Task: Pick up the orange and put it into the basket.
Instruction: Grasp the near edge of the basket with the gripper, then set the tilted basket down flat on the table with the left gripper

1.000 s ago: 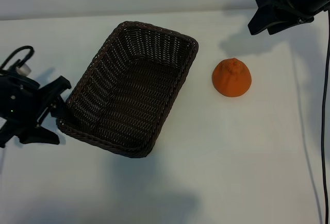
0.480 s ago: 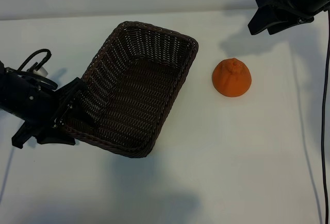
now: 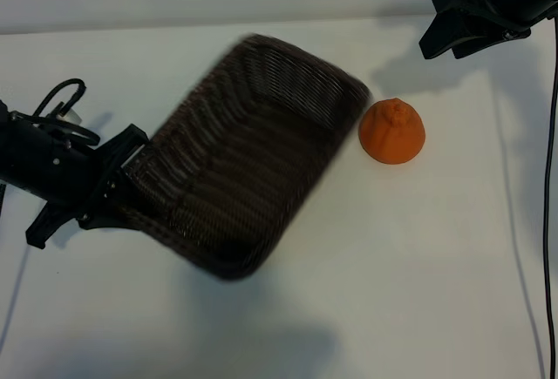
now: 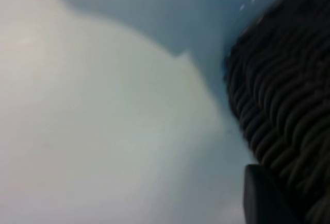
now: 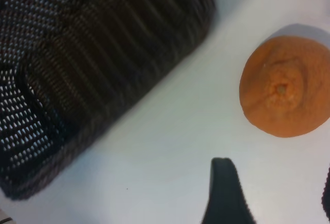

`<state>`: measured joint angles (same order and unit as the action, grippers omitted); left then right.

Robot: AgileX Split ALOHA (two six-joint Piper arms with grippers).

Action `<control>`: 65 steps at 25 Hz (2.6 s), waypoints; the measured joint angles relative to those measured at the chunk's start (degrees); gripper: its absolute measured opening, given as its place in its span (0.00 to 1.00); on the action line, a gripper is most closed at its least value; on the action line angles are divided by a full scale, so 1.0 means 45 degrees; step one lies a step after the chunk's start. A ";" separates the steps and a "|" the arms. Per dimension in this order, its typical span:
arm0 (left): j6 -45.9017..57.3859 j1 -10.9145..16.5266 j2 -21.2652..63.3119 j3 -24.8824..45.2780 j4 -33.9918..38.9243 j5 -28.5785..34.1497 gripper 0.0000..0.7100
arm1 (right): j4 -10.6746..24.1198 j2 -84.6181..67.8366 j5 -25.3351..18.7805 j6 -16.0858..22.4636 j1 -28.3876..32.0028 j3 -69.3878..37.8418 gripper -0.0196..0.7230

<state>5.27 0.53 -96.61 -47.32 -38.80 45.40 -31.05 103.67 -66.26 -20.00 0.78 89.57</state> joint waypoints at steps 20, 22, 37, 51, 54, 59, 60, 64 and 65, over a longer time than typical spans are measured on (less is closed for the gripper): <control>-0.0073 -0.0001 -0.0039 -0.1687 0.0793 0.2374 0.30 | 0.0000 0.0000 0.0012 0.0000 0.0000 0.0000 0.62; -0.0074 -0.0001 -0.0039 -0.2411 0.0963 0.2995 0.30 | 0.0000 0.0000 0.0012 0.0000 0.0000 0.0000 0.62; -0.0590 0.0761 -0.0040 -0.6333 0.3024 0.4886 0.30 | 0.0000 0.0000 0.0012 0.0000 0.0000 0.0000 0.62; -0.3867 0.0784 -0.0040 -0.6567 0.3078 0.4886 0.29 | 0.0000 0.0000 0.0012 0.0000 0.0000 0.0000 0.62; -0.4467 0.0784 -0.0040 -0.6920 0.3351 0.4886 0.29 | 0.0000 0.0000 -0.0001 0.0000 0.0000 0.0000 0.62; -0.5526 0.0799 0.0028 -0.7344 0.4277 0.4886 0.29 | 0.0000 0.0000 -0.0012 0.0000 0.0000 0.0000 0.62; -0.5841 0.0808 0.0028 -0.7344 0.4364 0.4886 0.29 | 0.0000 0.0000 -0.0012 0.0000 0.0000 0.0000 0.62; -0.6607 0.0808 0.0028 -0.7344 0.4396 0.4886 0.29 | 0.0000 0.0000 -0.0012 0.0000 0.0000 0.0000 0.62; -0.6661 0.0808 0.0028 -0.7344 0.4396 0.4886 0.29 | 0.0000 0.0000 -0.0012 0.0000 0.0000 0.0000 0.62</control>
<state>-24.71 4.17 -96.48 -80.37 -19.02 67.39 -31.05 103.67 -66.31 -20.00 0.78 89.57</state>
